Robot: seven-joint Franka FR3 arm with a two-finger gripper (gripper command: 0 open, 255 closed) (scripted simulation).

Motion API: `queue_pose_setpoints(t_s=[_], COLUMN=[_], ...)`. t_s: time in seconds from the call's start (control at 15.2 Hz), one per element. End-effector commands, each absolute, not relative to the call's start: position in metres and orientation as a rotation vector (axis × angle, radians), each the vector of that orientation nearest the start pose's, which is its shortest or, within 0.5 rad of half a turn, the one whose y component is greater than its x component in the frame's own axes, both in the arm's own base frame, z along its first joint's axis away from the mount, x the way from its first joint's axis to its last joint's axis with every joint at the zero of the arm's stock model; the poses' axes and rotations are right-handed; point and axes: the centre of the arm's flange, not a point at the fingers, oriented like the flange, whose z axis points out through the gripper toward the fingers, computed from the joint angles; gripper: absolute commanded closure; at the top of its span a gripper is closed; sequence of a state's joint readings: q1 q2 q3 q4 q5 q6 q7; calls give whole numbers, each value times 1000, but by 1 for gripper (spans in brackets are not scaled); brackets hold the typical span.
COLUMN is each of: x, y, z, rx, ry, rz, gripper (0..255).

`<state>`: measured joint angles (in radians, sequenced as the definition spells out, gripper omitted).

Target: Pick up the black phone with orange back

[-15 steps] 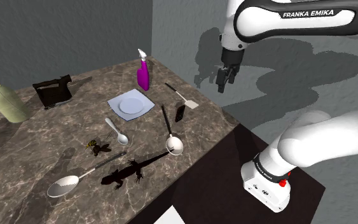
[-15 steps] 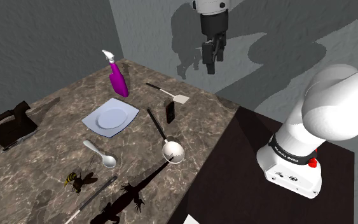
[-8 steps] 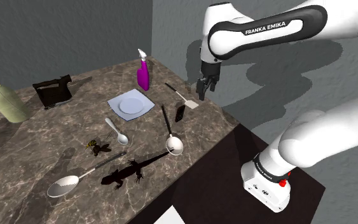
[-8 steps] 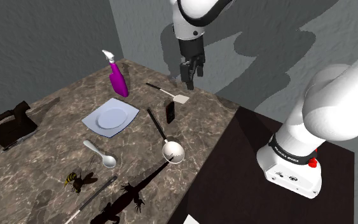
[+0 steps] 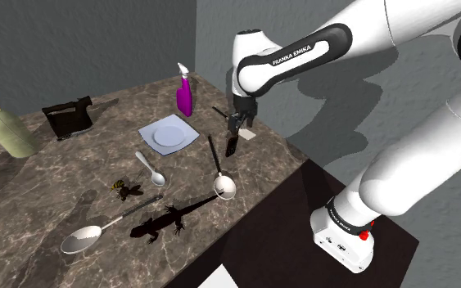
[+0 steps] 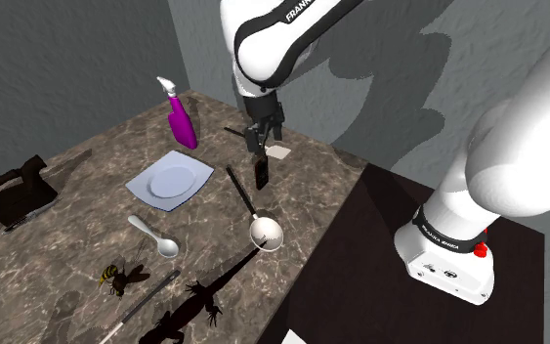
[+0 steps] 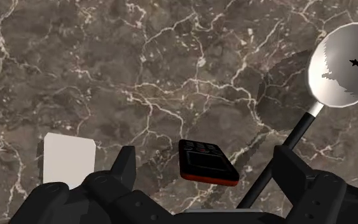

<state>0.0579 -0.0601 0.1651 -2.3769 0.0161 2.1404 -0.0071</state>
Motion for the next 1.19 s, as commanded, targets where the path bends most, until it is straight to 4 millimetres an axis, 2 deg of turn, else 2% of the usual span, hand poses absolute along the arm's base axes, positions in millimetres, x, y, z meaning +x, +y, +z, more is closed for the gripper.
queue_pose_setpoints(t_s=[0.0,0.07,0.53,0.66,0.73,1.12], x=[473,478,478,478,478,478], y=[115,119,119,119,119,119], z=[316,309,272,269,269,269], rx=[-3123,-3122,-3122,-3122,-3122,-3122], ry=[-350,-352,-352,-352,-352,-352], rz=[272,270,270,270,270,270], gripper=[0,0,0,0,255,255])
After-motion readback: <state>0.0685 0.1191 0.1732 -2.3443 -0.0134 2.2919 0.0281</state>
